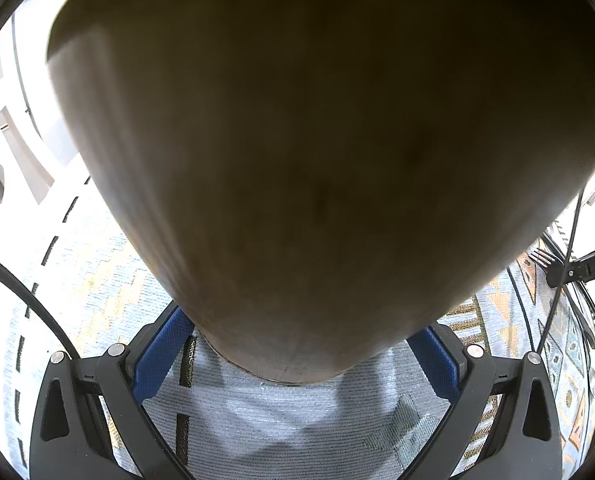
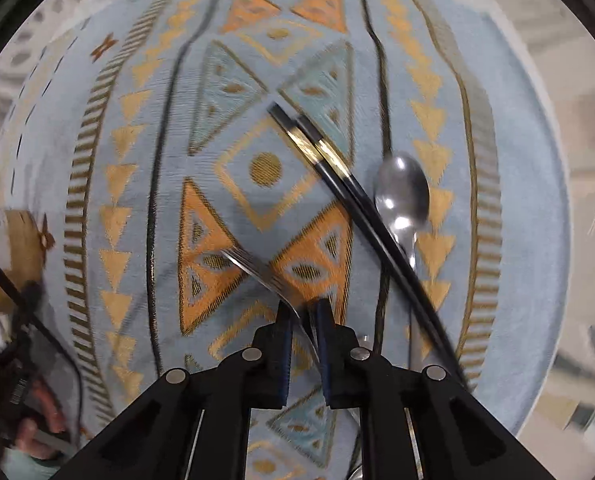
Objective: Organize utensils
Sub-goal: 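Return the right tool to the pile and grasp a silver fork, then lift the silver fork with the right tool and carry it over the cup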
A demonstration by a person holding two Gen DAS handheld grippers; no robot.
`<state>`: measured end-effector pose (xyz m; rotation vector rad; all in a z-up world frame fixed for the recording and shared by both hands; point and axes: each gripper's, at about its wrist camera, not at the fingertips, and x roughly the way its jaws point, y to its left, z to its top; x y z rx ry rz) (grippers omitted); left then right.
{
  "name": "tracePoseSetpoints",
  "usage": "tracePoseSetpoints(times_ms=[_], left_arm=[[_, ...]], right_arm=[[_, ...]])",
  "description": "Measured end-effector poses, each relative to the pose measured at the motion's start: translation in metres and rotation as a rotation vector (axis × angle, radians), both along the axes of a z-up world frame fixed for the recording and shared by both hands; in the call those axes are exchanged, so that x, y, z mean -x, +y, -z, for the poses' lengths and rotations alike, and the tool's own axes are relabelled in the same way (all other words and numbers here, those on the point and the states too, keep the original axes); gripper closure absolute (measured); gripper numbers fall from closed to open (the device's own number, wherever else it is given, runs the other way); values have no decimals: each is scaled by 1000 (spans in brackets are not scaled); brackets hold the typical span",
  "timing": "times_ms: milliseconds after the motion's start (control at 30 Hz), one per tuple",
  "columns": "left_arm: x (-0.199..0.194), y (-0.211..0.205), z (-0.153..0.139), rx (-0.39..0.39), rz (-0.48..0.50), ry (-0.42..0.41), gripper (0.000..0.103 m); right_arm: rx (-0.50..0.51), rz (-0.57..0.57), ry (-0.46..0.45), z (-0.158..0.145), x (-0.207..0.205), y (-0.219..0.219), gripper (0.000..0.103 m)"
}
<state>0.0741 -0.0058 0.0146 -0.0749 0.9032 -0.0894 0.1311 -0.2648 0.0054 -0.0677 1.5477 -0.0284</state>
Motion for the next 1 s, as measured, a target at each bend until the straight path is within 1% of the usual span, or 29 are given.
tracePoseSetpoints(times_ms=[67, 167, 267, 367, 433, 467, 500, 567, 700, 767, 933, 1000], left_arm=[[0, 0, 0, 0, 0, 0, 1], [0, 0, 0, 0, 0, 0, 1], [0, 0, 0, 0, 0, 0, 1], [0, 0, 0, -1, -1, 0, 1], [0, 0, 0, 0, 0, 0, 1], [0, 0, 0, 0, 0, 0, 1], [0, 0, 0, 0, 1, 0, 1], [0, 0, 0, 1, 1, 0, 1], [0, 2, 2, 7, 1, -1, 1], [0, 3, 2, 13, 1, -5, 1], [1, 7, 1, 23, -2, -10, 1], [3, 6, 1, 22, 0, -11, 2]], right_arm=[[-8, -17, -7, -3, 8, 5, 98], [-107, 18, -11, -16, 19, -4, 100], [-130, 33, -70, -42, 30, -19, 100], [-220, 65, -149, -75, 47, -31, 100], [-278, 101, -195, -91, 54, -43, 100], [-305, 117, -211, -97, 58, -45, 100], [-337, 136, -227, -95, 60, -53, 100], [-387, 173, -247, -97, 62, -55, 100], [-421, 190, -277, -99, 61, -47, 100], [-440, 182, -298, -97, 58, -29, 100], [-466, 137, -343, -122, 49, -13, 100], [-497, 116, -386, -140, 46, -3, 100]])
